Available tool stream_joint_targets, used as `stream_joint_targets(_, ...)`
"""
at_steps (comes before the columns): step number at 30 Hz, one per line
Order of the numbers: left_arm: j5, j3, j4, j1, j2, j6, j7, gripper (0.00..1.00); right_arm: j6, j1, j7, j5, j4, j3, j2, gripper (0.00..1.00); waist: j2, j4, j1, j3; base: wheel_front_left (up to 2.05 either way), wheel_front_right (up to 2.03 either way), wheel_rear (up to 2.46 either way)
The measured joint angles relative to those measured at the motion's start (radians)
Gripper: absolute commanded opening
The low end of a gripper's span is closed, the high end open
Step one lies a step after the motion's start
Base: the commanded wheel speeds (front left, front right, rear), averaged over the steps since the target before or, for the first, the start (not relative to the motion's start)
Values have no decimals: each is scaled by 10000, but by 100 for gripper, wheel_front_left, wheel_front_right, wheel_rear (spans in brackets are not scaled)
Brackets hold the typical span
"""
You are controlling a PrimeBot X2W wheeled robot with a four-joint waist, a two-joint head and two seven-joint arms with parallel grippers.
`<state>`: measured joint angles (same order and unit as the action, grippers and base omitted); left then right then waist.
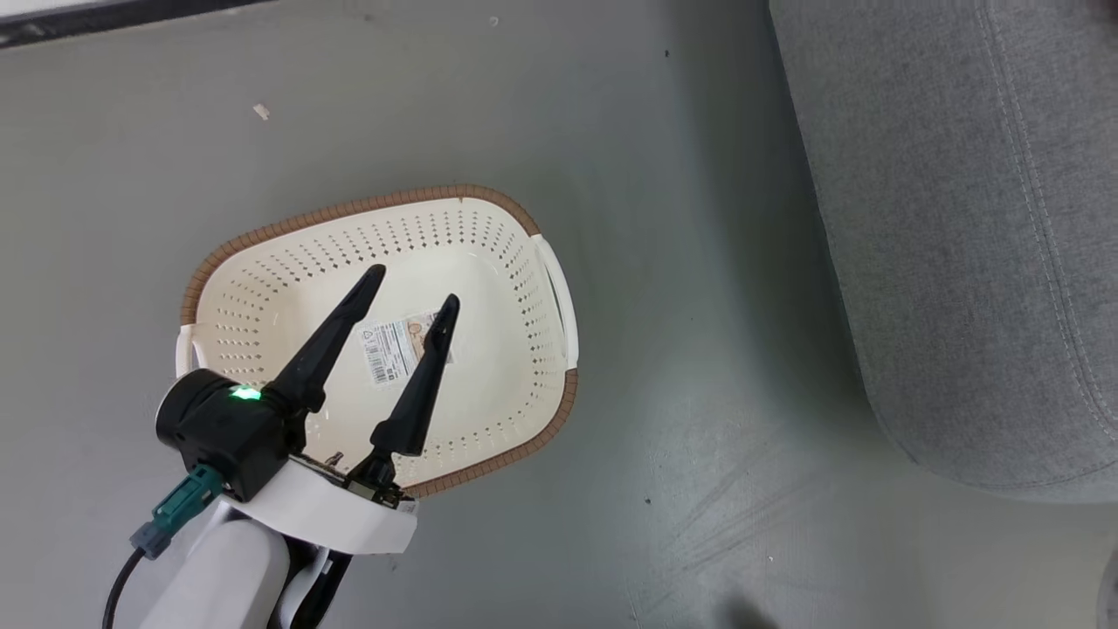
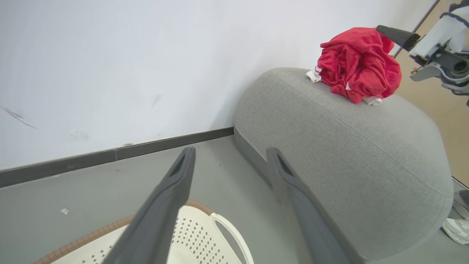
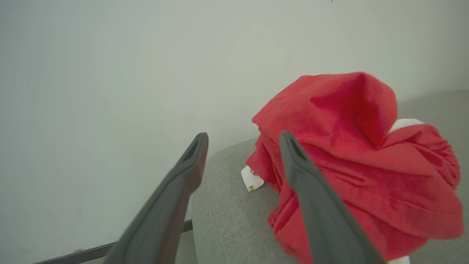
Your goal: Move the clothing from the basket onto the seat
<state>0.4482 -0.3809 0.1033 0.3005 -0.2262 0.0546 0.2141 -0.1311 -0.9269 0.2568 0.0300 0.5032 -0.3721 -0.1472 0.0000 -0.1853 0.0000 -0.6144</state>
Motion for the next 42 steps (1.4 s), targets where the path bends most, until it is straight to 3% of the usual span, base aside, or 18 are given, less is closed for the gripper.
stream_joint_targets(12,349,882,-995,-528,418,-428,337,100,0,1319,-2,-88,-136,2213,454,100,0,433,0,1237,0,0,0)
stream_joint_targets(20,453,1308,-1538,-1007,606,-554,341,100,-2,2190,-2,-75,-146,2918,491,100,0,814,0,2052,0,0,0)
stream_joint_targets(42,341,1847,-2512,-2137,1120,-506,341,100,-2,5761,-2,-130,-769,3055,794,100,0,1803,0,4462,0,0,0)
